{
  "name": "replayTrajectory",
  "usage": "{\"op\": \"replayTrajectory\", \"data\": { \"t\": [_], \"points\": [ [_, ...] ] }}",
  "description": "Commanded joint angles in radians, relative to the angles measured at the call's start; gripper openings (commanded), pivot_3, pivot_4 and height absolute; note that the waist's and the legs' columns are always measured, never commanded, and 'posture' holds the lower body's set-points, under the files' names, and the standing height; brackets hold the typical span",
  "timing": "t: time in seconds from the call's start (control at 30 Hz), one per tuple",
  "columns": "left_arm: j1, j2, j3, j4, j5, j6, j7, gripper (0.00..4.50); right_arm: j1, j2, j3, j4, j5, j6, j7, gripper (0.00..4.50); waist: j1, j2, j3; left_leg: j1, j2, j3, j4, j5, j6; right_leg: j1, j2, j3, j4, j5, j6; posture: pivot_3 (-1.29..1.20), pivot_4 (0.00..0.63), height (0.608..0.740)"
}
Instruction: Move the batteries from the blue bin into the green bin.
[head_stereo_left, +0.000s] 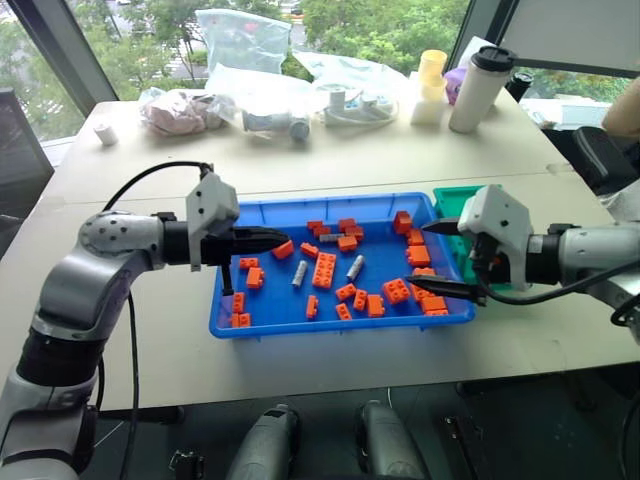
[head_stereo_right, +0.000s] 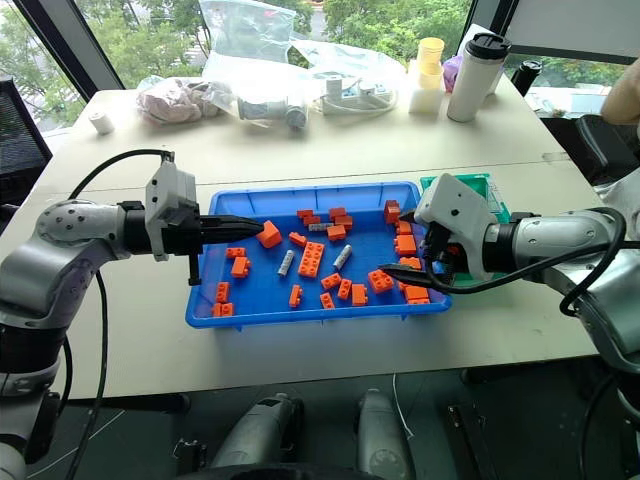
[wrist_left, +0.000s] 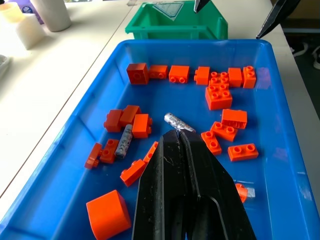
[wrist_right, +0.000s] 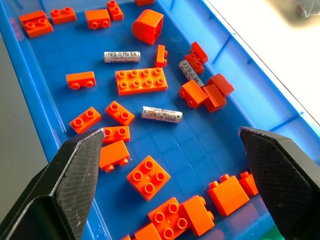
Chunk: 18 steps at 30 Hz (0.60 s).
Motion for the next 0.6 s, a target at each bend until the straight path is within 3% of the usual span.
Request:
{"op": "replayTrajectory", "data": {
  "t": [0.03, 0.53, 0.6],
  "points": [
    [0.006, 0.013, 0.036, -0.034, -0.021, 0.005, 0.004, 0.00, -0.026, 0.010, 0.012, -0.012, -0.005, -0.018, 0.006, 4.45, 0.000, 0.000, 0.000, 0.000, 0.000, 0.000, 0.000, 0.000, 0.000, 0.000, 0.000, 0.000, 0.000, 0.000, 0.000, 0.00, 0.150, 0.740],
    [0.020, 0.018, 0.053, -0.053, -0.040, 0.013, 0.032, 0.00, -0.081, 0.034, 0.094, 0.025, -0.049, -0.060, 0.047, 4.45, -0.001, 0.000, 0.000, 0.000, 0.000, 0.000, 0.000, 0.000, 0.000, 0.000, 0.000, 0.000, 0.000, 0.000, 0.000, 0.00, 0.150, 0.740],
    [0.018, 0.021, 0.055, -0.043, -0.037, 0.008, 0.031, 0.00, -0.149, 0.086, 0.173, 0.061, -0.080, -0.087, 0.062, 4.45, -0.004, 0.000, 0.000, 0.000, 0.000, 0.000, 0.000, 0.000, 0.000, 0.000, 0.000, 0.000, 0.000, 0.000, 0.000, 0.00, 0.150, 0.740]
  ]
}}
